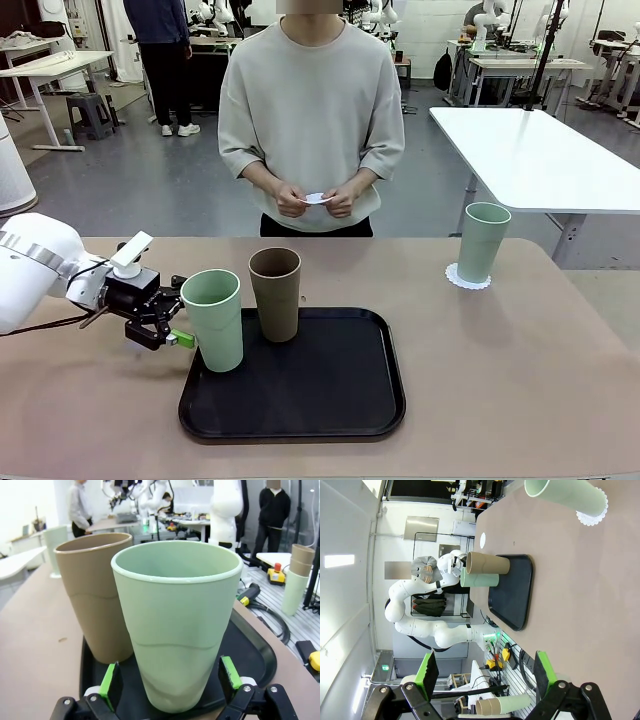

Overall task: Place coasters on the table and set cups on them.
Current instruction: Take one Reusable plastic cup from the Flat Tray and place it on a coaster set by the human.

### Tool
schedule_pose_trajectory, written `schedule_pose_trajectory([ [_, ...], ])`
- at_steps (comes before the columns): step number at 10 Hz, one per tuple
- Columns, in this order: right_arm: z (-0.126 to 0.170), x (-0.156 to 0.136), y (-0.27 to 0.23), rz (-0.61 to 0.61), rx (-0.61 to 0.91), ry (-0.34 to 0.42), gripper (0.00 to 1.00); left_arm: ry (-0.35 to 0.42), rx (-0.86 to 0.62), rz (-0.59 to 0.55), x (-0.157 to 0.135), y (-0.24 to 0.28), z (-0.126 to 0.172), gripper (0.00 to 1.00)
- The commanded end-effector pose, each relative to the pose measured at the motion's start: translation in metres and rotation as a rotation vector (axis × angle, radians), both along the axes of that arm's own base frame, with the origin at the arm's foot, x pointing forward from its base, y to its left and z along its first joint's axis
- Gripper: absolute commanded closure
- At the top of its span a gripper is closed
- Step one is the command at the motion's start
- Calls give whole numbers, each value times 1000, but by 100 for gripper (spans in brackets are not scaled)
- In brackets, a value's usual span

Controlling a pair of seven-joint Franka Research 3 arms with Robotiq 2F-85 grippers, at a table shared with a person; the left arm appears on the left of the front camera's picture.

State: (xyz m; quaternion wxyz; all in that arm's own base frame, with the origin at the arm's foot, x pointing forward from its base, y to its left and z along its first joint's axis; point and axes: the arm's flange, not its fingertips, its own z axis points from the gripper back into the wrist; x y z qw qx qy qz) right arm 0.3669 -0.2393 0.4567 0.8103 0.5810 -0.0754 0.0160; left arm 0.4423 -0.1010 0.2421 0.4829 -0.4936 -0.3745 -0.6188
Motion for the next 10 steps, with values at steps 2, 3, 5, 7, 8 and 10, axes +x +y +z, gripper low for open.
schedule_pose_trajectory([
  [2, 1, 0, 0, -6, 1, 15, 0, -31, -21, -36, -1, -8, -6, 0],
  [3, 1, 0, 0, -6, 1, 15, 0, -29, -17, -52, -4, -12, -6, 0],
  [5, 1, 0, 0, -6, 1, 15, 0, -41, -23, -93, -9, -20, -8, 0],
  [7, 1, 0, 0, -6, 1, 15, 0, -47, -46, -112, -9, -20, -6, 0],
  [8, 1, 0, 0, -6, 1, 15, 0, -43, -53, -118, -9, -20, -6, 0],
  [10, 1, 0, 0, -6, 1, 15, 0, -39, -67, -130, -8, -22, -5, 13],
])
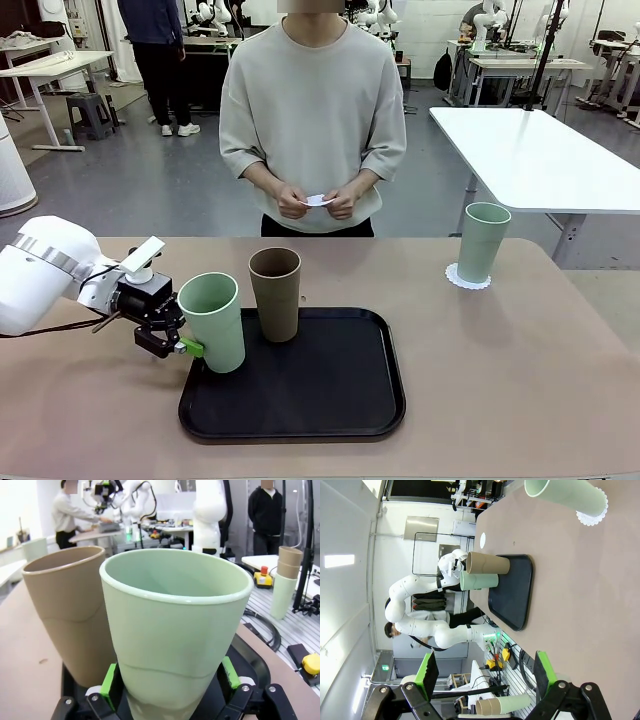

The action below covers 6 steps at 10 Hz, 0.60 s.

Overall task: Place coasters on the table and set cups on them.
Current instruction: Take one Reusable plastic cup from the Flat Tray and place it on a coaster set by the human.

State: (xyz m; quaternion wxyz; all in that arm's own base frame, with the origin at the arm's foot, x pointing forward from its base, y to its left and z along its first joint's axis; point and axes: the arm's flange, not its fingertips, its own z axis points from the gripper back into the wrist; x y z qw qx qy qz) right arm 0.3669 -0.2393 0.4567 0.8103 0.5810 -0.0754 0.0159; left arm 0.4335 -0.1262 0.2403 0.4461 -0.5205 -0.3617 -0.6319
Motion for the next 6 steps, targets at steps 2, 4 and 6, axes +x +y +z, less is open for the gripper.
schedule_pose_trajectory([
  [2, 1, 0, 0, -6, 1, 15, 0, -45, -29, -39, 3, 3, -4, 68],
  [4, 1, 0, 0, -6, 1, 15, 0, -38, -19, -38, 5, 1, -5, 100],
  [6, 1, 0, 0, -6, 1, 15, 0, -27, -21, -35, 6, 3, -6, 100],
])
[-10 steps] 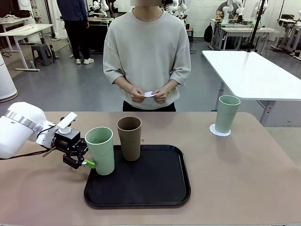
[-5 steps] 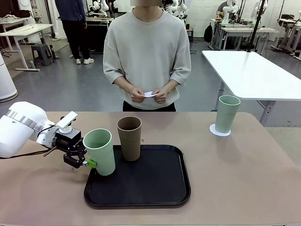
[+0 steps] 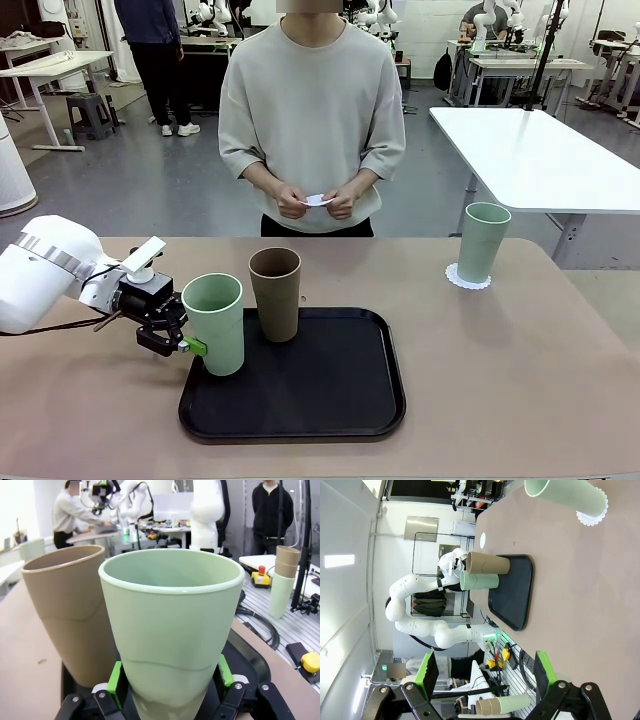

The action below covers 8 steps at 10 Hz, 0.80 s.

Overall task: Place coasters on the table and set cups on them.
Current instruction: Take one Reusable plastic cup from the Flat Tray and place it on a coaster set by the human.

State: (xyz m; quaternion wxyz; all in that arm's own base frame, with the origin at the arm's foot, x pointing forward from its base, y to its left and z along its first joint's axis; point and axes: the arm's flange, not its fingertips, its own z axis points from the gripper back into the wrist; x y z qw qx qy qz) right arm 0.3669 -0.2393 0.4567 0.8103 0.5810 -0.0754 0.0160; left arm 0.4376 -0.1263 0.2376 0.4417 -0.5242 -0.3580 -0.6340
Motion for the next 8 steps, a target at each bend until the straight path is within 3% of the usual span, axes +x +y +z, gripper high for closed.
schedule_pose_trajectory([
  [1, 1, 0, 0, -6, 1, 15, 0, -26, -25, -22, 3, 5, -3, 100],
  [2, 1, 0, 0, -6, 1, 15, 0, -15, -36, -25, 3, 6, -3, 100],
  [3, 1, 0, 0, -6, 1, 15, 0, 0, -50, -34, 3, 9, -3, 71],
  [4, 1, 0, 0, -6, 1, 15, 0, 20, -52, -34, 2, 14, 0, 27],
  [6, 1, 0, 0, -6, 1, 15, 0, 35, -75, -27, -6, 26, 19, 27],
  [8, 1, 0, 0, -6, 1, 15, 0, 0, -117, -6, -34, 47, 82, 27],
])
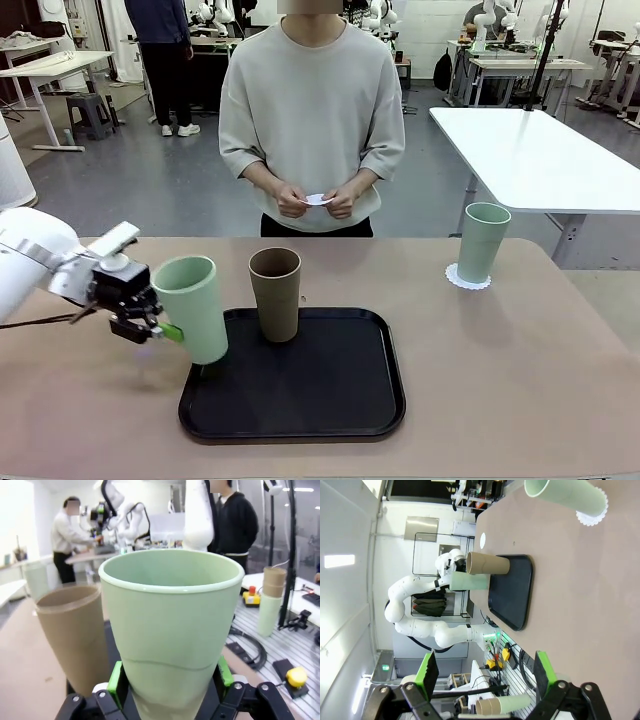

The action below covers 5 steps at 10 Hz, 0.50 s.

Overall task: Place coasters on the table and set cups on them.
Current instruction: Take one Reusable plastic cup from the Flat Tray and place it on a coaster set by the human.

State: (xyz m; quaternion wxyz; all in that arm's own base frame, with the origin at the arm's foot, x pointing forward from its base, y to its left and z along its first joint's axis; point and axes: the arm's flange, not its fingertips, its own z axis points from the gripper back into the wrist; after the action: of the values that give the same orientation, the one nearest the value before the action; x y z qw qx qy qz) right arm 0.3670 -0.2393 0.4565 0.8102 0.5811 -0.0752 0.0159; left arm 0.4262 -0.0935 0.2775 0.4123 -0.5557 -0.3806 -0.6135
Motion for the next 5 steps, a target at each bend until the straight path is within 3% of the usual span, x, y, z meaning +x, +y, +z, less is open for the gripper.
schedule_pose_trajectory([
  [1, 1, 0, 0, -6, 1, 15, 0, -42, -19, 43, -37, 25, 80, 27],
  [3, 1, 0, 0, -6, 1, 15, 0, -45, -24, 111, -57, 44, 147, 27],
  [5, 1, 0, 0, -6, 1, 15, 0, 5, 13, 202, -62, 55, 186, 27],
])
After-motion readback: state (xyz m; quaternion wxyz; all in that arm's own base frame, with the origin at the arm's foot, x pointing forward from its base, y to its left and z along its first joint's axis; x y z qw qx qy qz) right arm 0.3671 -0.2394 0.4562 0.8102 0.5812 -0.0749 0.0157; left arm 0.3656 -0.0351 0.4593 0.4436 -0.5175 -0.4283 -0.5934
